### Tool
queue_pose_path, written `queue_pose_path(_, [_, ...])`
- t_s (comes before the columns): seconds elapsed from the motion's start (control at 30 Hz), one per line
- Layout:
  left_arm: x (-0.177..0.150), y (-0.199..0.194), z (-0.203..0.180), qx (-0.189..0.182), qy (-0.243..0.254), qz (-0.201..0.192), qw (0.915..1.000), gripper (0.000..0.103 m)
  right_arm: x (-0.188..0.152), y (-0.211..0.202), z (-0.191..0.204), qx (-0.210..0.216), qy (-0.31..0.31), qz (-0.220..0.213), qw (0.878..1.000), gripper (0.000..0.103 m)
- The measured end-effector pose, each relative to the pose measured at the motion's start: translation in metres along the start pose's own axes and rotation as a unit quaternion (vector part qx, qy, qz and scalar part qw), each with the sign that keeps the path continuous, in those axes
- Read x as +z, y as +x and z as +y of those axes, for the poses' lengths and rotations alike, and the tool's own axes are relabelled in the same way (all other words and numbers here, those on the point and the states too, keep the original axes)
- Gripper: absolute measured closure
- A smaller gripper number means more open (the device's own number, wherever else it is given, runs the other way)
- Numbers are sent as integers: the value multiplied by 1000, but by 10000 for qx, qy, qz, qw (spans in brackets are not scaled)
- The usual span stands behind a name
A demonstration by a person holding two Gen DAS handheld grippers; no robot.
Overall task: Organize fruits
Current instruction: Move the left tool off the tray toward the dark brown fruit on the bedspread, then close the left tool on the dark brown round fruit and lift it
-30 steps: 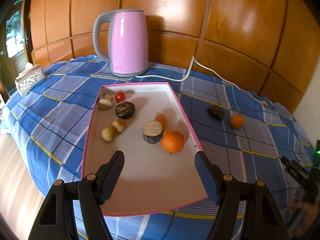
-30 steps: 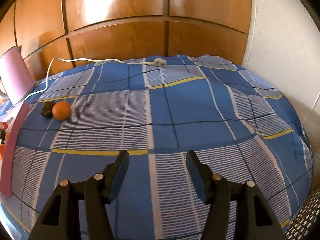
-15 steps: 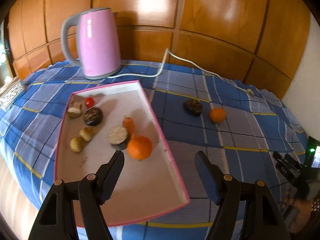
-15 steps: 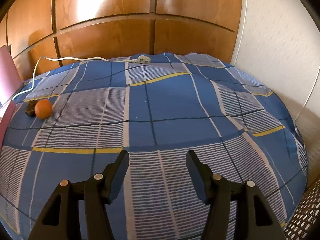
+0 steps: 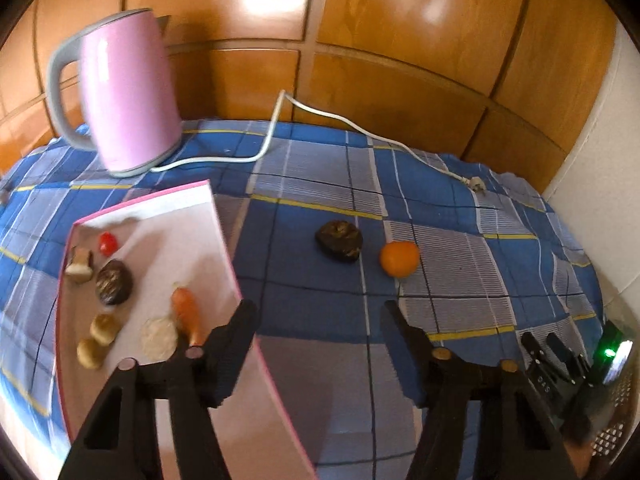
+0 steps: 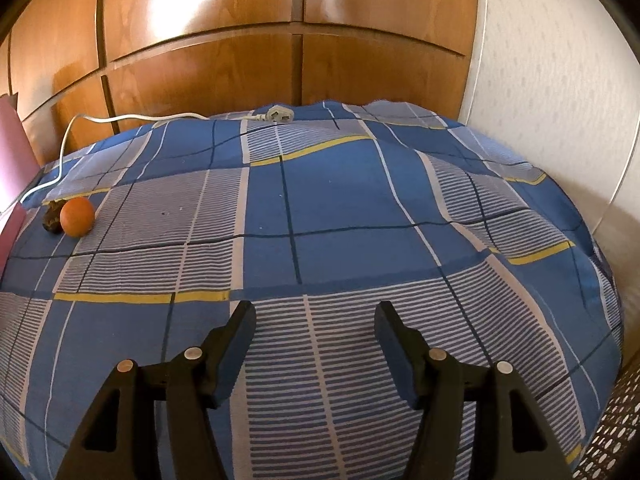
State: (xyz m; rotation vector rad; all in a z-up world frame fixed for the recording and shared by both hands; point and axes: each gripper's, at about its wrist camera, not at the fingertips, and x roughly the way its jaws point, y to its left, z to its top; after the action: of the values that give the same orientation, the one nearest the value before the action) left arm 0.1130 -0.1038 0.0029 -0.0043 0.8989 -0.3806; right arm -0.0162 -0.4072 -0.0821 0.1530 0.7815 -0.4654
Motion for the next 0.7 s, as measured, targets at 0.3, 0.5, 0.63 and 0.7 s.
queue_pose_path(0.3, [33, 56, -1, -26, -421, 437, 9982, 41, 1, 1, -1, 92, 35, 30, 9999, 40])
queue_pose_path(0.5, [50, 92, -3, 71, -633, 718, 9954, 40, 0, 1, -1, 115, 17, 38, 9999, 39])
queue_pose_path(0.63, [60, 110, -8, 96, -726, 831, 9939, 32, 0, 1, -1, 120, 14, 42, 9999, 39])
queue_pose_path(0.7, [64, 121, -8, 132, -852, 908, 9921, 31, 0, 1, -1, 128, 11, 42, 9999, 39])
